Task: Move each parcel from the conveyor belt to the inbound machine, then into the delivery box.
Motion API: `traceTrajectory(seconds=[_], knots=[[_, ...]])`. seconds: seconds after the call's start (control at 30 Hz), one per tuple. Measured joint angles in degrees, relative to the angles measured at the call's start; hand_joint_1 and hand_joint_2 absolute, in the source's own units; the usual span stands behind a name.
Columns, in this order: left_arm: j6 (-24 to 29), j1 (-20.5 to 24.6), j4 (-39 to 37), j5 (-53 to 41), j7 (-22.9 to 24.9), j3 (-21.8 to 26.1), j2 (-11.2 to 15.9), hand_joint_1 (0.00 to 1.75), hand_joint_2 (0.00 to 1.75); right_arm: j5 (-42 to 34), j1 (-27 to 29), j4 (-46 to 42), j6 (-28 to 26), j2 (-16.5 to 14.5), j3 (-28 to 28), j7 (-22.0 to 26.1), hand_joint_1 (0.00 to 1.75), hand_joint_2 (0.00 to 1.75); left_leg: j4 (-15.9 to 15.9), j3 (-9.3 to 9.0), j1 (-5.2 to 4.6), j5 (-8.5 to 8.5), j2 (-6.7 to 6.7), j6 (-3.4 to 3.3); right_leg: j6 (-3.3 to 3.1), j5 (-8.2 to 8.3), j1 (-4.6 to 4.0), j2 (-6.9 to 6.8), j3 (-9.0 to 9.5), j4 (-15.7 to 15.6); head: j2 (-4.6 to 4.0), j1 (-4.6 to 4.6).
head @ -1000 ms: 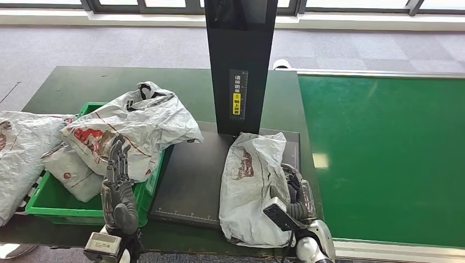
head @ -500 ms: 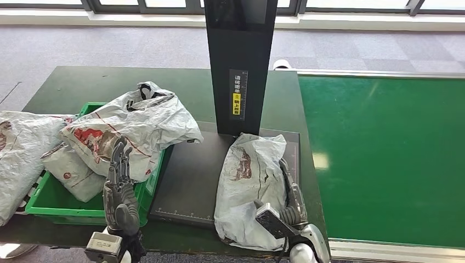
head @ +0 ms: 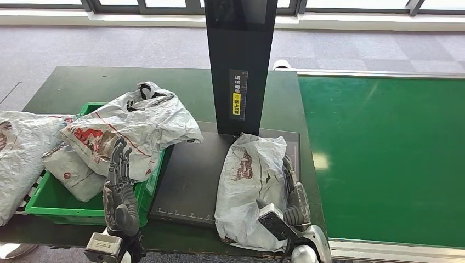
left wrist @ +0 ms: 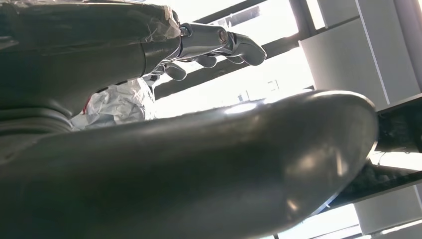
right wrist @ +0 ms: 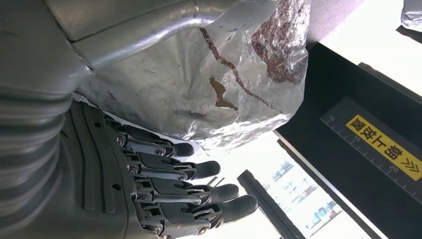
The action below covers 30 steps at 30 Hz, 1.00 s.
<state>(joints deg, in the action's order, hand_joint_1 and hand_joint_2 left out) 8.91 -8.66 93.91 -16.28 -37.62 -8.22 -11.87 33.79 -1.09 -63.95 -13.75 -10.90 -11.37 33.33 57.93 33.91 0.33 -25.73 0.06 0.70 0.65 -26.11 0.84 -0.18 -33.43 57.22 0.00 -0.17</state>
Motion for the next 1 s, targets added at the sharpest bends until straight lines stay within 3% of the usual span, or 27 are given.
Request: traceTrajectory(seconds=[0.07, 0.17, 0.2, 0.3, 0.53, 0.73, 1.0], knots=[[-0.2, 0.0, 0.0, 0.0, 0.0, 0.0, 0.0, 0.00, 0.00, -0.1, 0.1, -0.2, 0.2, 0.0, 0.0, 0.1, 0.00, 0.00, 0.0, 0.00, 0.00, 0.00, 0.00, 0.00, 0.00, 0.00, 0.00, 0.00, 0.00, 0.0, 0.00, 0.00], [-5.3, 0.1, 0.2, 0.6, -0.2, -0.7, -0.1, 0.00, 0.00, -2.4, 1.6, -3.4, 5.7, -0.2, -0.9, 2.2, 0.00, 1.31, 0.0, 0.01, 0.00, 0.00, 0.00, 0.00, 0.00, 0.00, 0.00, -0.02, -0.02, 0.0, 0.00, 0.00], [-7.8, 0.2, 0.3, -0.3, 0.0, -1.3, -0.1, 0.00, 0.44, -3.5, 2.6, -5.7, 8.1, -0.4, -1.8, 2.9, 0.00, 1.75, 0.0, 0.03, 0.00, 0.00, -0.01, 0.01, 0.00, -0.01, 0.00, -0.03, -0.04, 0.0, 0.00, -0.01], [-10.2, 1.2, -0.5, -9.5, 2.2, -5.0, -0.1, 0.00, 1.75, -5.3, 6.1, -15.1, 10.4, -0.6, -5.3, 2.5, 0.00, 1.75, 0.0, 0.07, -0.02, -0.02, -0.05, 0.00, 0.03, -0.06, 0.02, -0.12, -0.08, 0.0, 0.00, -0.01], [-9.3, 5.6, -9.8, -20.0, 4.7, -14.5, -0.1, 0.00, 1.75, -8.9, 12.0, -34.3, 11.2, 0.0, -7.2, 5.9, 0.00, 1.75, 0.0, 0.06, -0.09, -0.09, -0.04, -0.06, 0.08, -0.09, 0.09, -0.13, -0.03, 0.0, 0.00, 0.00], [-9.2, 7.5, -13.9, -21.6, 5.4, -17.3, -0.1, 0.00, 1.75, -9.3, 13.7, -39.9, 10.8, 0.6, -7.4, 6.6, 0.00, 1.75, 0.0, 0.03, -0.09, -0.08, -0.02, -0.06, 0.10, -0.08, 0.09, -0.10, -0.02, 0.0, 0.00, 0.00], [-8.0, 12.5, -22.8, -25.3, 6.9, -20.5, -0.5, 0.00, 1.75, -11.8, 13.8, -45.9, 2.7, 4.8, -13.1, 6.9, 0.00, 1.75, 0.0, 0.03, -0.09, -0.08, -0.03, -0.06, 0.10, -0.07, 0.10, -0.11, 0.00, 0.0, 0.00, 0.01]])
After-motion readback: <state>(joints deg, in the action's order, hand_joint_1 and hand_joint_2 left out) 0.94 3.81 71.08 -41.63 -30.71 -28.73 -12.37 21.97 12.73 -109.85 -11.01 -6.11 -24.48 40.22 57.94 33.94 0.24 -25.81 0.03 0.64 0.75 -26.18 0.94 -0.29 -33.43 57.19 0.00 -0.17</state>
